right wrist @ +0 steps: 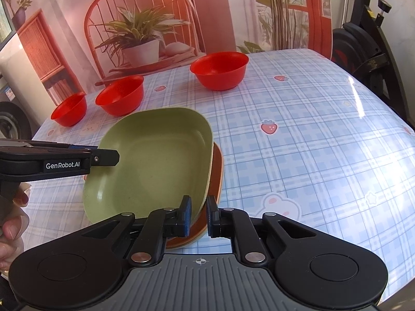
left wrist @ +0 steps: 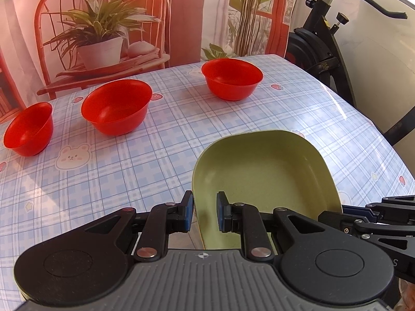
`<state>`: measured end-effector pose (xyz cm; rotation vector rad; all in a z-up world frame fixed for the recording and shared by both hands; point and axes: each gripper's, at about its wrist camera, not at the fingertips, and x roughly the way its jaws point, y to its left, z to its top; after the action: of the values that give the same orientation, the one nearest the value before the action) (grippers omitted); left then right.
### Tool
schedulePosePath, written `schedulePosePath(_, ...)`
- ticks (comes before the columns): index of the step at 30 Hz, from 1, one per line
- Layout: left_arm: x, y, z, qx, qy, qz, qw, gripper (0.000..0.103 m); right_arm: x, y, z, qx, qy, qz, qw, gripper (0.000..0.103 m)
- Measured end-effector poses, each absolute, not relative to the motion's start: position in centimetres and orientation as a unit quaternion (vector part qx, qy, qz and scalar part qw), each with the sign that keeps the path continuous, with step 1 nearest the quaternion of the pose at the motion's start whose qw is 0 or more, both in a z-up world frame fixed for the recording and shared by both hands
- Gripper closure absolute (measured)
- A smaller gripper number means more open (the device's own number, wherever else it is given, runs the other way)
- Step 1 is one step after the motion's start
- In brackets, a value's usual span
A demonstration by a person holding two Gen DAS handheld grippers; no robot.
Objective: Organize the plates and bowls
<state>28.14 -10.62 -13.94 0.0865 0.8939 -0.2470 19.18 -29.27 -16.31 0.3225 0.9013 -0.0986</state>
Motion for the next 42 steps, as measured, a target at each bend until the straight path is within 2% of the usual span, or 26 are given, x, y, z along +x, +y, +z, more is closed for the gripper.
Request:
schedulePosePath(15, 28.1, -10.5, -13.9, 0.031, 0.431, -0.116, 0.894, 0.083, 19.1, -29.3, -16.3, 0.161, 0.431, -0.046, 0.887, 0.091)
schedulePosePath(26, 28.1, -10.5, -14.1, 0.028, 0.431, -0.11, 0.895, 0.083, 18.9, -29.8, -16.2, 0.17, 0.427, -0.053, 0.887, 0.084)
schedulePosePath(31, 28.0, -10.3, -13.9, 0.023, 0.43, -0.108, 0.896, 0.083, 18.4, -30.1, -15.6, 0.163, 0.42, -0.056, 0.891, 0.083)
schedulePosePath(33, 28.0, -10.3, -13.9, 0.021, 0.43, -0.109, 0.896, 0.083, 18.1, -30.4, -15.4, 0.162, 0.417, -0.058, 0.892, 0.085)
schedulePosePath(35, 27.9, -10.4, -13.9, 0.021, 0.43, -0.11, 0.896, 0.083, 17.7, -30.6, -15.3, 0.162, 0.417, -0.056, 0.893, 0.091)
schedulePosePath(42, 27.8, -10.4, -14.1, 0.02, 0.43, -0.114, 0.895, 0.083, 17.6, -29.7, -15.7, 0.148, 0.429, -0.046, 0.89, 0.096)
